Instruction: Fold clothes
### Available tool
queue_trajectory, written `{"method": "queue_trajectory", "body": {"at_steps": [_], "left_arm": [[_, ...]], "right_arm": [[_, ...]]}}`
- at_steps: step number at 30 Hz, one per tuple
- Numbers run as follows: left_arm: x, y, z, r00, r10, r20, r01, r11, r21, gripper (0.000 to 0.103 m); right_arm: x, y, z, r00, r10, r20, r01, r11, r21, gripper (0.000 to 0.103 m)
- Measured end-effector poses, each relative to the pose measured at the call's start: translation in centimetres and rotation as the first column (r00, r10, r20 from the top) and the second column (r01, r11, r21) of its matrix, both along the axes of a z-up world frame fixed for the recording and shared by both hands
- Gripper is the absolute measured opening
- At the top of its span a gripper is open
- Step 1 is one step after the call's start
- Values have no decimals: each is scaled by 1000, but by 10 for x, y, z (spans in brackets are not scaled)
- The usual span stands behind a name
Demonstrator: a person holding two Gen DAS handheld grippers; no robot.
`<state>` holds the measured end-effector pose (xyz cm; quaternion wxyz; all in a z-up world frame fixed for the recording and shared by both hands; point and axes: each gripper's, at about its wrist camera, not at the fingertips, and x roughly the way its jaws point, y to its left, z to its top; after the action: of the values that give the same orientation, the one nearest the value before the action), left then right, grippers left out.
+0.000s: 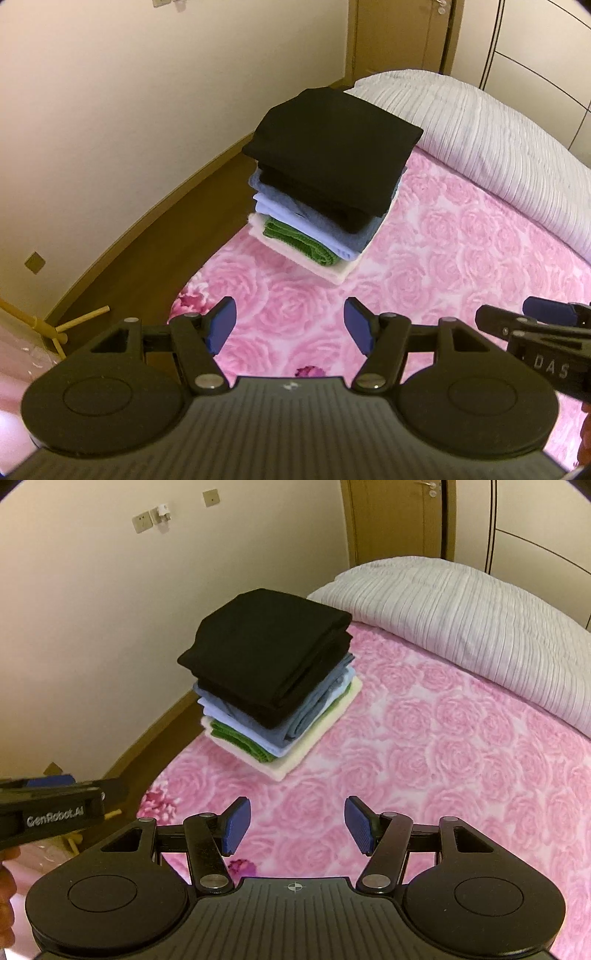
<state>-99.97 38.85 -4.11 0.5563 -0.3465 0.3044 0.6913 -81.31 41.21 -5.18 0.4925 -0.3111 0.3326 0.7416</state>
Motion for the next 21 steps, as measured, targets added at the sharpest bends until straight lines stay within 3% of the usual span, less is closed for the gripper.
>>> {"method": "queue_trajectory", "body": {"at_steps": [15, 21], "left_arm": [[-28, 2, -16, 1000, 2, 14, -2, 1000, -15, 61], [-25, -1, -13, 1000, 29, 2, -29, 1000, -11, 61]], "right_arm": [[-48, 2, -34, 995, 38, 94, -28, 994, -102, 60], [-50, 5, -32, 992, 77, 103, -67, 994, -89, 60]]}}
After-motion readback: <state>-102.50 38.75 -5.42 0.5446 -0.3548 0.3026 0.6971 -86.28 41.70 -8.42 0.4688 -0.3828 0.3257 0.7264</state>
